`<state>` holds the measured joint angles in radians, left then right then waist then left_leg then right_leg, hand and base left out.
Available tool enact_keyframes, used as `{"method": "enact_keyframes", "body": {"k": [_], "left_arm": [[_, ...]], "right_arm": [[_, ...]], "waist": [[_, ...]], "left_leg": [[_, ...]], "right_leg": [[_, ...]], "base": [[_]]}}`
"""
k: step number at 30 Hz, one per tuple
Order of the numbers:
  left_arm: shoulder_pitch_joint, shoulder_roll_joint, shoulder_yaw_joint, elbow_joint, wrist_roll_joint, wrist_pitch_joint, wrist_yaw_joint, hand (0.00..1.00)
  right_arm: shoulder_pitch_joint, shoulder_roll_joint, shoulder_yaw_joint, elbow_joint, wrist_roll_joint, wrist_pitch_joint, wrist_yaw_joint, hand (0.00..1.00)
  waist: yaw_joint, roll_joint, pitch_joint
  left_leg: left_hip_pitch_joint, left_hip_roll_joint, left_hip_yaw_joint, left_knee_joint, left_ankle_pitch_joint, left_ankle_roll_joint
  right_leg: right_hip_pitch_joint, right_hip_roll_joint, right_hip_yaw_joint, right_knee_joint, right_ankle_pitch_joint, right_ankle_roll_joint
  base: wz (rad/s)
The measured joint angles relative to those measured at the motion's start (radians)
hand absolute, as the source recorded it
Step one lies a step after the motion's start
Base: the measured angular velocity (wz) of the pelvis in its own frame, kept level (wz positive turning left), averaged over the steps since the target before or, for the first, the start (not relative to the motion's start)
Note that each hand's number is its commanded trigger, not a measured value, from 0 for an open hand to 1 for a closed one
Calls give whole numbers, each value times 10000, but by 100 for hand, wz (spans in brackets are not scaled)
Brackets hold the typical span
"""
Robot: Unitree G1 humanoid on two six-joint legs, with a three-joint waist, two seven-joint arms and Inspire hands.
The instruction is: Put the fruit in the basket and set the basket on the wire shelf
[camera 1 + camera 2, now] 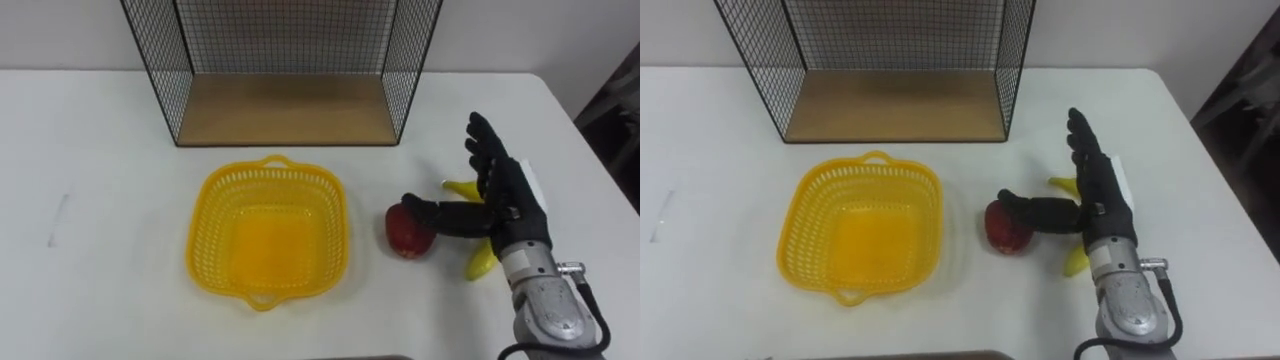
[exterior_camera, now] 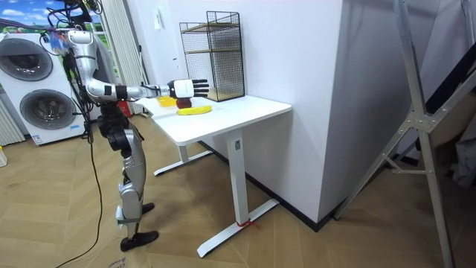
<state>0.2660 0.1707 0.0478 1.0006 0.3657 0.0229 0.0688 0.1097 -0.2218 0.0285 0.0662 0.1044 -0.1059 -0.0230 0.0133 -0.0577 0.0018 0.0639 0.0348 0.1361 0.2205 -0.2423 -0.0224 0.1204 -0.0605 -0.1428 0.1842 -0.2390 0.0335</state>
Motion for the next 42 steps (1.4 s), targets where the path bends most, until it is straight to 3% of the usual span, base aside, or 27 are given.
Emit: {"method": "enact_keyframes", "body": {"k": [12, 26, 30, 42], "left_arm": [[-81, 80, -310, 11, -6, 9, -360, 0], [-30, 79, -331, 1, 2, -12, -347, 0], [-28, 80, -317, -1, 12, -11, -407, 0], [2, 79, -293, 140, 626, 70, -868, 0]], "right_arm": [[-273, 2, 304, 75, -93, 131, 884, 0], [-252, -2, 703, 1191, -768, 149, 1153, 0], [-322, 0, 703, 1540, -1208, -76, 1155, 0], [-331, 2, 640, 1643, -2372, -73, 1326, 0]], "waist": [[88, 3, 9], [206, 7, 14], [202, 45, 38], [167, 61, -11]], "left_leg": [[3, 1, 4, 13, 0, 0], [-4, 3, -3, 48, 0, 0], [-28, 6, -3, 124, -1, 1], [-281, 36, -161, 429, -5, 5]], "right_leg": [[6, -1, -27, -1, 3, 0], [27, -10, -82, 8, 4, -1], [51, -15, -121, 10, 4, -1], [38, -24, -414, 36, 29, -37]], "base": [[0], [0], [0], [5]]}}
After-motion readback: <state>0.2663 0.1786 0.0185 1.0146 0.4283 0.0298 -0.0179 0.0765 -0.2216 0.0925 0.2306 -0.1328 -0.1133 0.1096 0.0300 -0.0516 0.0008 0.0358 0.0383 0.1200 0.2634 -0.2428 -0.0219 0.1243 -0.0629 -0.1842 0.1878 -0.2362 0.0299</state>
